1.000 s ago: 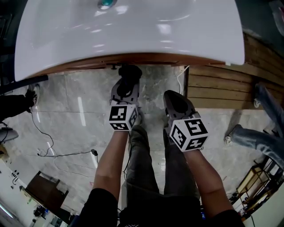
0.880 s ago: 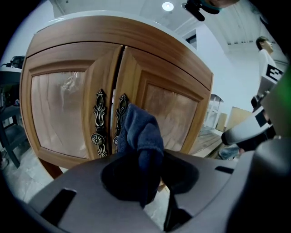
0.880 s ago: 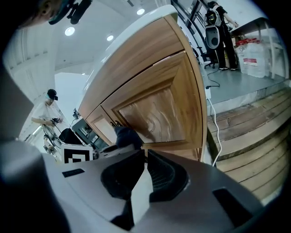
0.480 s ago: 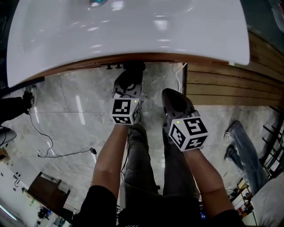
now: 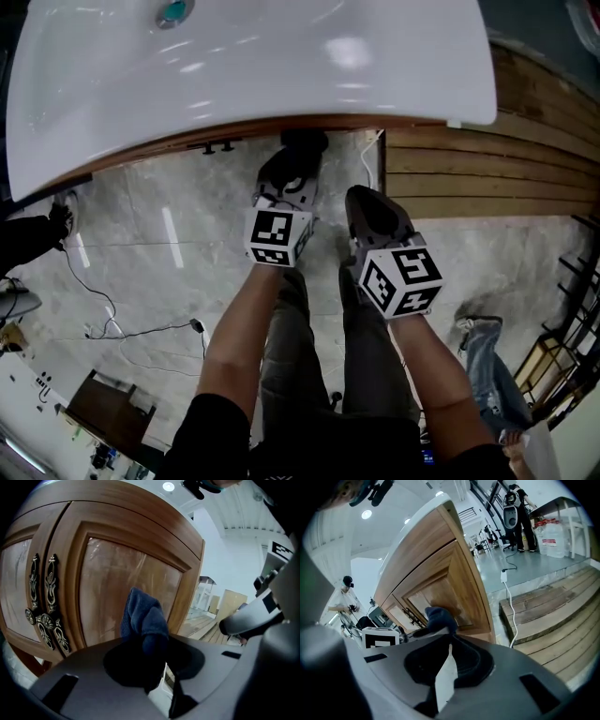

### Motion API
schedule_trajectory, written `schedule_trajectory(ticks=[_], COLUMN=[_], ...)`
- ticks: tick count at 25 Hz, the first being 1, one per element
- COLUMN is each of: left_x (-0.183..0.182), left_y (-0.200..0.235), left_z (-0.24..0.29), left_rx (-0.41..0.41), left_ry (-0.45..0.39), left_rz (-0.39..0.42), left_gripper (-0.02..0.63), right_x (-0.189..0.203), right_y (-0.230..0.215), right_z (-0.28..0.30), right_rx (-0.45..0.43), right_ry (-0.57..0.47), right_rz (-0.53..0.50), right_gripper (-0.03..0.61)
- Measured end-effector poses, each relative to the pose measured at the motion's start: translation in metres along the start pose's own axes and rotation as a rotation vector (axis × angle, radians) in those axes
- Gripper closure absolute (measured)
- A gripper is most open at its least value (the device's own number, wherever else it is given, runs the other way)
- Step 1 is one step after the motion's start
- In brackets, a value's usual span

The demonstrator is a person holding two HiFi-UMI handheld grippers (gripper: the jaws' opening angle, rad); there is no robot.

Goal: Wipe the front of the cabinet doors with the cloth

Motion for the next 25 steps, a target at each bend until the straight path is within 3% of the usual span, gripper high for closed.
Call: schedule_trajectory(ticks=[9, 14, 25], left_x=[0.003, -0.008, -0.001], left_y=[-0.046, -0.068, -0.104], left_z=[0.018, 0.024, 0.011], left_rx=[0.069, 0.086, 0.184], left_ry=[0.028, 0.001, 0.049], left_rz=[0.026, 0.014, 0.033], left_gripper=[0.512, 0.512, 0.512], right_x=[-0.001, 0.0, 0.003], right_y=[-0.032, -0.043, -0.045], right_z=[-0.029, -0.041, -0.054], right_rx=[0.04, 0.054, 0.056], right_ry=[-0.029, -0.041, -0.057], right_rz=[0.04, 0.052, 0.088], right_gripper=[0.534, 0.534, 0.534])
Point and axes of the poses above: the fingertips, and each gripper's own axes: z forward along the fingers, y to its left, x out of its underside, the point moved 3 cm from there along -z, backward along the fingers, and after that the axes turned 10 degrees about -x, right-handed, at the moved point
